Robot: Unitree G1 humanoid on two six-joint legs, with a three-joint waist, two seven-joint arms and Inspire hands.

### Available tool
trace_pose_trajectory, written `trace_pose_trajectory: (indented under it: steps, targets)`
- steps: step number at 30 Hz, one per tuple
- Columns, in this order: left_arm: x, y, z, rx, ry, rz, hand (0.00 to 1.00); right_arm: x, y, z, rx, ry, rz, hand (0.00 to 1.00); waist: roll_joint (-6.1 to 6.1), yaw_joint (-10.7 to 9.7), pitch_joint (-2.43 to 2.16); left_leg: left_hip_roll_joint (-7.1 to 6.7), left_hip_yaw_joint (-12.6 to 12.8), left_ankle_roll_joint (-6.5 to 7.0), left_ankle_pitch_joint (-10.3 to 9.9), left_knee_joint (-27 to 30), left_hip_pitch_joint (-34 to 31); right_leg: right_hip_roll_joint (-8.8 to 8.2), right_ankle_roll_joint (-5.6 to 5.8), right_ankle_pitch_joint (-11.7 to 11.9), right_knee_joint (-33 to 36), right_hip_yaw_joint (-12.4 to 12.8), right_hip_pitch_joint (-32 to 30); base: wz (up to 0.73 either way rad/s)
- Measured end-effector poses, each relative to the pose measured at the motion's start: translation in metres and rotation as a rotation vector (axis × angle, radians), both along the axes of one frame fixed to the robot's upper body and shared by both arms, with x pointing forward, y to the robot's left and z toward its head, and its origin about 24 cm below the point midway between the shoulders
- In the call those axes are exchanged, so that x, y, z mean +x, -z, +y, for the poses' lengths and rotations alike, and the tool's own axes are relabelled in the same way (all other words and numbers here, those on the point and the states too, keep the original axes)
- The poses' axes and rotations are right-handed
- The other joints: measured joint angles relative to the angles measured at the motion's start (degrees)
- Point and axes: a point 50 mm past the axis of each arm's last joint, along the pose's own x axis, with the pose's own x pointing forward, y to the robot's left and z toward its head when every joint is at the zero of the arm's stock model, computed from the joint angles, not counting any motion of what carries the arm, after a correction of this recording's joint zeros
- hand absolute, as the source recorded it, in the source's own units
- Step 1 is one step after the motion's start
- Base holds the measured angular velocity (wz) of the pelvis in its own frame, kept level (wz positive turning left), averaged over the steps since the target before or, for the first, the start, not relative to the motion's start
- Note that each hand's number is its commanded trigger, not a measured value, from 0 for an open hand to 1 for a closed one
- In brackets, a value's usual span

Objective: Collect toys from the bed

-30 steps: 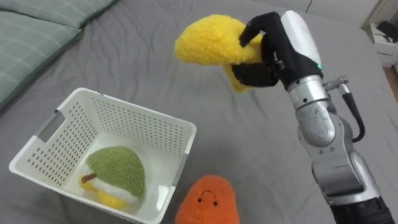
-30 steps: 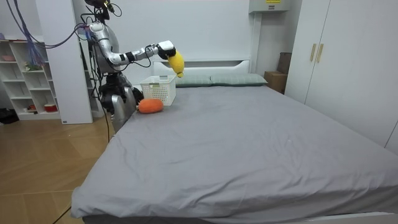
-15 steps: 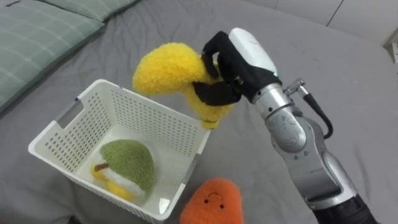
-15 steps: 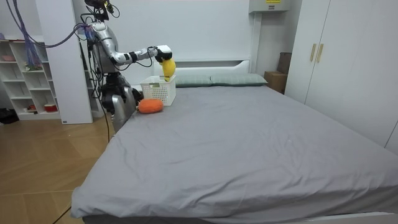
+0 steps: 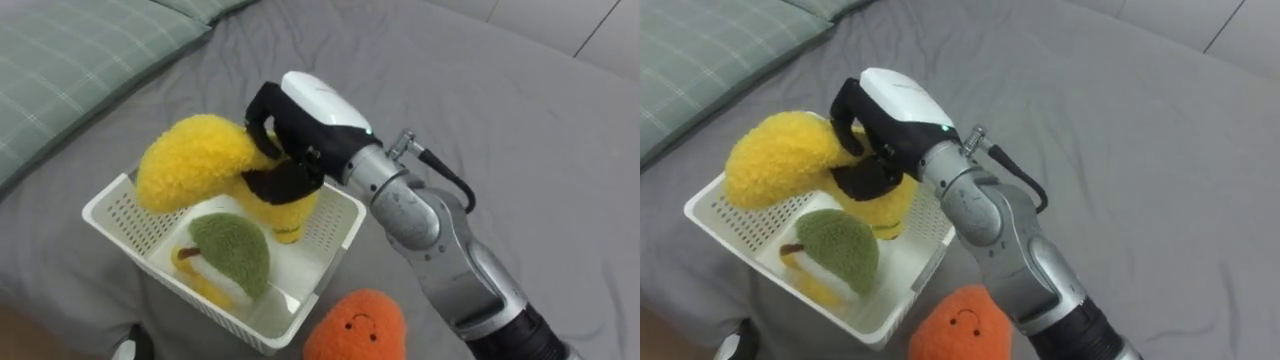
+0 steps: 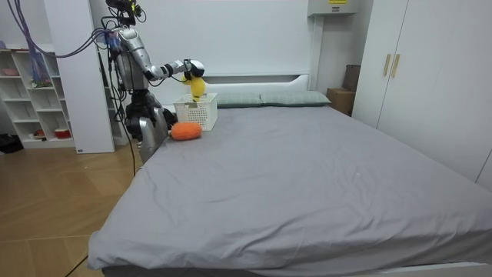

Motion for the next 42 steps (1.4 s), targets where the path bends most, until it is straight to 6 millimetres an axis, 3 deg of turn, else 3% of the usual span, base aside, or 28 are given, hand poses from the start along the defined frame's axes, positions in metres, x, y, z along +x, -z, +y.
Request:
trace_pose_trajectory:
  steps: [1, 4, 14, 18, 21, 35, 42]
  targets:
    - [0.000, 0.000, 0.000, 0.003, 0.006, 0.001, 0.00, -0.001, 0.001, 0.001, -0.007, -0.012, 0.012, 0.85, 0.03, 0.2, 0.03, -0.03, 0.0, 0.00, 0.0, 0.0, -0.1, -0.02, 0.05, 0.0, 0.0, 0.0, 0.0, 0.00]
    - [0.001, 0.000, -0.001, 0.004, 0.017, 0.003, 0.00, -0.001, 0.002, 0.002, -0.019, -0.028, 0.026, 0.02, -0.19, 0.5, -0.10, -0.19, -0.3, 0.07, 0.0, 0.0, -0.5, -0.13, 0.10, -0.1, 0.0, -0.3, -0.2, 0.05]
    - [0.004, -0.001, 0.001, 0.015, 0.034, -0.001, 0.00, 0.000, 0.011, 0.000, -0.054, -0.025, 0.054, 0.00, -1.32, 0.4, 0.10, -0.37, -0.7, 0.19, 0.1, 0.0, -1.1, -0.25, 0.14, -0.1, 0.0, -0.7, -0.7, 0.02]
    - [0.004, -0.003, 0.004, 0.033, 0.051, -0.001, 0.00, 0.000, 0.014, -0.001, -0.069, -0.025, 0.057, 0.00, -1.80, 0.3, 0.49, -0.38, -0.9, 0.18, 0.1, 0.3, -1.5, -0.24, 0.14, -0.1, 0.0, -0.7, -1.0, 0.00]
    - [0.005, -0.003, 0.005, 0.040, 0.050, -0.005, 0.00, 0.001, 0.014, -0.001, -0.079, -0.022, 0.049, 0.00, -2.44, 0.2, 0.30, -0.39, -0.9, 0.18, 0.1, 0.6, -2.4, -0.25, 0.14, -0.1, 0.0, -0.7, -1.8, 0.00]
    - [0.003, -0.003, 0.007, 0.057, 0.040, 0.000, 0.00, 0.001, 0.014, -0.003, -0.127, -0.003, 0.015, 0.00, -2.16, -1.1, 0.57, -0.41, -1.0, 0.18, 0.1, 1.0, -2.4, -0.27, 0.14, -0.1, 0.0, -0.9, -1.8, 0.00]
    - [-0.002, 0.000, 0.010, 0.064, 0.033, 0.024, 0.00, 0.005, 0.015, -0.013, -0.152, 0.023, 0.011, 0.00, -1.93, -2.4, 0.70, -0.44, -1.3, 0.18, 0.1, 0.9, -1.7, -0.29, 0.15, -0.1, -0.1, -1.2, -0.9, 0.02]
